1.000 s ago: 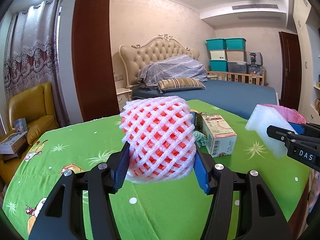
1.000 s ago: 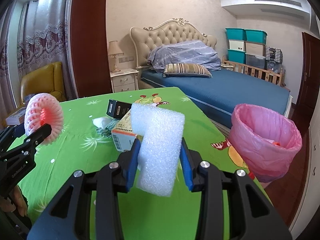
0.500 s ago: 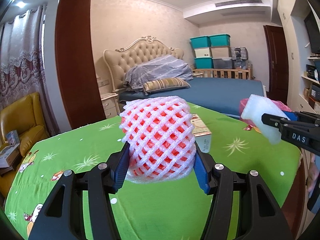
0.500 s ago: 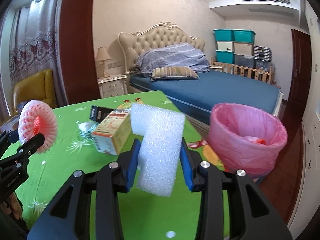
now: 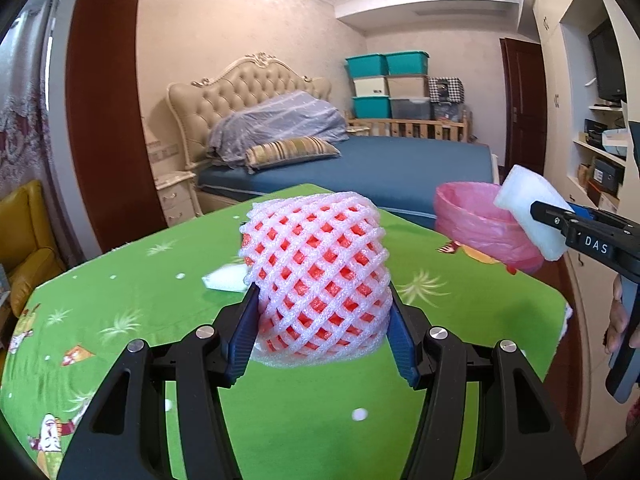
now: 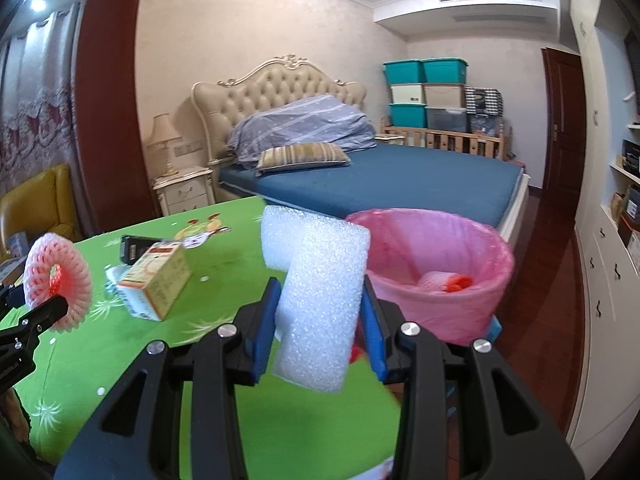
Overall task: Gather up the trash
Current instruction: 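Carry the foam block and fruit net over the wastebasket with both tools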
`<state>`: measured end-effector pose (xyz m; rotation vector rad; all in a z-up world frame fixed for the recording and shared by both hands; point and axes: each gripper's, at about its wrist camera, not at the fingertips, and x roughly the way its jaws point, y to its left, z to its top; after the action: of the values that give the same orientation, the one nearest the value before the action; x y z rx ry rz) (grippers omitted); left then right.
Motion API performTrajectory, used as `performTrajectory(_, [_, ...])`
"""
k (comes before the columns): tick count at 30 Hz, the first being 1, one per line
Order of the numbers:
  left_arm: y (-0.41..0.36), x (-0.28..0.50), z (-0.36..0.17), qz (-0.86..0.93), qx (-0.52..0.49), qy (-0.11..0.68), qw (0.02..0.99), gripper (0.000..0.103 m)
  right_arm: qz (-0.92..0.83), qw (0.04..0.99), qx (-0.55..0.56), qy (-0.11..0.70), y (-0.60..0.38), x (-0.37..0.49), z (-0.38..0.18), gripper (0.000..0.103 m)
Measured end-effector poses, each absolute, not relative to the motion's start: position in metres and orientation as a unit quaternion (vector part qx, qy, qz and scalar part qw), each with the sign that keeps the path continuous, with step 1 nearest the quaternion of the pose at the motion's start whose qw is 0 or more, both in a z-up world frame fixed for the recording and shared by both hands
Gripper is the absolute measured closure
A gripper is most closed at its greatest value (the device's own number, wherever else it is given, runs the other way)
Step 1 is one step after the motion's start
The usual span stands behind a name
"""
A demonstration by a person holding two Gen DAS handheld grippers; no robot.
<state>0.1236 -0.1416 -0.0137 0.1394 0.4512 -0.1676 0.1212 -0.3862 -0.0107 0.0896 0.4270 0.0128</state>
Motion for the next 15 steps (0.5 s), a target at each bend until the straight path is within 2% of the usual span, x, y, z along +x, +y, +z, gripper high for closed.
performTrajectory(15, [-0.226, 0.174, -0.008, -0.185, 0.082, 0.261, 0.944, 0.048, -0.061, 0.974, 0.04, 0.216, -0.461, 0.119, -0.005, 0.065])
